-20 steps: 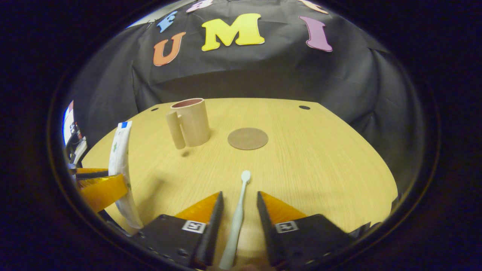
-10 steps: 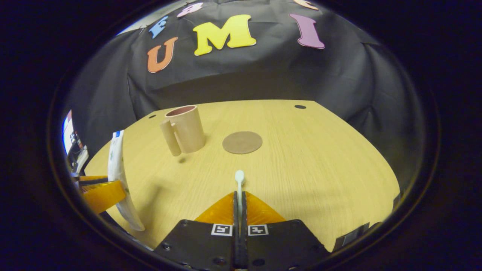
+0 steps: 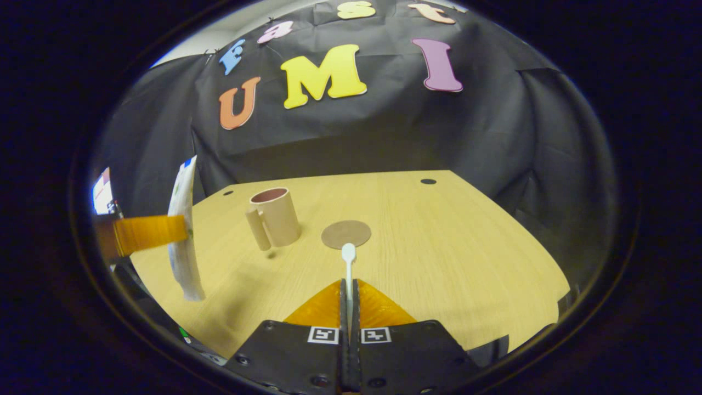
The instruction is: Put the toothbrush and toothpaste on the desktop into the cup, then pick up the cup and place it on the coaster on the desktop.
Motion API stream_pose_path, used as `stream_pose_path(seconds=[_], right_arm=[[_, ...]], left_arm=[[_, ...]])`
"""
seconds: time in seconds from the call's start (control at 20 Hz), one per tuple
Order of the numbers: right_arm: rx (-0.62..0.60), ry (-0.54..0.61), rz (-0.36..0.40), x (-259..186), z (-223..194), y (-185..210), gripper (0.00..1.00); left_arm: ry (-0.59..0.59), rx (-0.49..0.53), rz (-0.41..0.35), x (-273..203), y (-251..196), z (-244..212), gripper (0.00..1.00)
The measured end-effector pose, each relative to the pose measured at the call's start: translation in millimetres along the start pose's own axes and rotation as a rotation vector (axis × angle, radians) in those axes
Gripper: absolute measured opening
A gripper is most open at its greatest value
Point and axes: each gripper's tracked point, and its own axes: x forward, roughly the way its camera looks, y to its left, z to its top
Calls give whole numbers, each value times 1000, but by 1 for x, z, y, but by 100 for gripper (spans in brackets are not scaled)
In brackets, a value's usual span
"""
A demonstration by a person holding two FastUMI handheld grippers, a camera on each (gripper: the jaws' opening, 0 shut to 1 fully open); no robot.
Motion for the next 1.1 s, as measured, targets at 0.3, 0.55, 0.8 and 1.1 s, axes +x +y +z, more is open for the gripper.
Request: stream_pose_path(seconds=[0.3, 0.55, 0.8, 1.1], right_arm=[[2, -34, -4, -18, 12, -16, 0], [-4, -49, -35, -21, 18, -33, 0], [4, -35, -54, -14, 15, -43, 0], [-7, -31, -57, -10, 14, -42, 0]], left_arm=[[-244, -13, 25, 67, 28, 95, 37], [-290, 10, -31, 128, 27, 102, 36], [-256, 8, -54, 157, 23, 89, 36], [-213, 4, -41, 169, 30, 72, 40]])
